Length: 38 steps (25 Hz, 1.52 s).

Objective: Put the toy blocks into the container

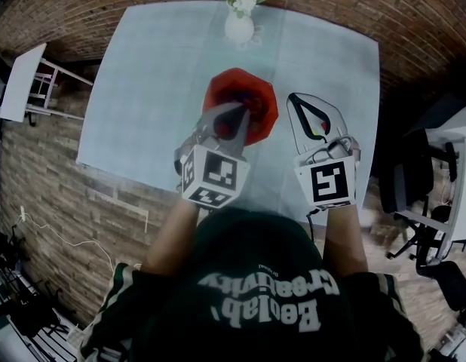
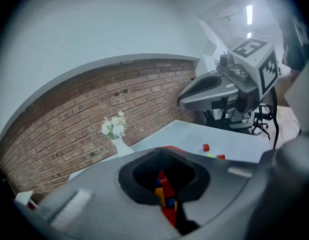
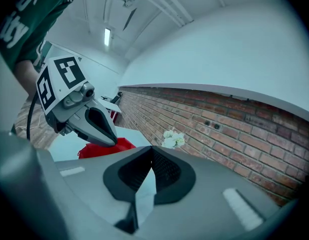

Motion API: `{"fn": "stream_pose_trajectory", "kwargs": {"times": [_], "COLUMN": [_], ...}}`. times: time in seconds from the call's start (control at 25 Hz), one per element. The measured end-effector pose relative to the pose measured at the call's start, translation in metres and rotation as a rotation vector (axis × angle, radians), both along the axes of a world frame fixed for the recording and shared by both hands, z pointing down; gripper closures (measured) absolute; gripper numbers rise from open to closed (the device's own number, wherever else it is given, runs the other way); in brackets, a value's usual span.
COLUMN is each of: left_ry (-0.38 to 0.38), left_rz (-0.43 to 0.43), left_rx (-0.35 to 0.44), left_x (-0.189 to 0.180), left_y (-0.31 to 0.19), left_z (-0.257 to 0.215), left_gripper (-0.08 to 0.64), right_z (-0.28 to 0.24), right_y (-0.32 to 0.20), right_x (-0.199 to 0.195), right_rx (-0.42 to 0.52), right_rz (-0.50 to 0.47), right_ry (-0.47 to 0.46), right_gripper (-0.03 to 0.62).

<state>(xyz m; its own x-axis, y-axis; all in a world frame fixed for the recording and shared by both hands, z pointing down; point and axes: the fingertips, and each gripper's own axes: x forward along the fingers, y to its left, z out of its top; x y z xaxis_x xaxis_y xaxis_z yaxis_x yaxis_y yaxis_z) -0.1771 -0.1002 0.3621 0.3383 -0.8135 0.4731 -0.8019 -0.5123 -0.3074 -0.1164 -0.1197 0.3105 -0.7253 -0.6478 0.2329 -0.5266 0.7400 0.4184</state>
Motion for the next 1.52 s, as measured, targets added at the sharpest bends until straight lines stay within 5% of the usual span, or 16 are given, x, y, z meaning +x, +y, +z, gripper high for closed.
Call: {"fn": "stream_pose_trajectory", "kwargs": {"times": [0.8,1.52], "left_ry": [-0.022,-0.044], "left_rz": [0.271,0.302], "left_rx": [-0.01,-0.108], "left_x": [0.152,0.19], "left_y": [-0.005,-0.011], "left_z": [0.004,0.051], "left_gripper": [0.556,0.555], "right_z": [-0.005,0.017], "right_y": [0.009,0.007], "right_x": [0.153,0.183], "right_rx": [0.0,-0.042], "right_rz": [0.26,0.278], "right_ry": [-0.006,0.004], "right_gripper": [0.586,0.586]}}
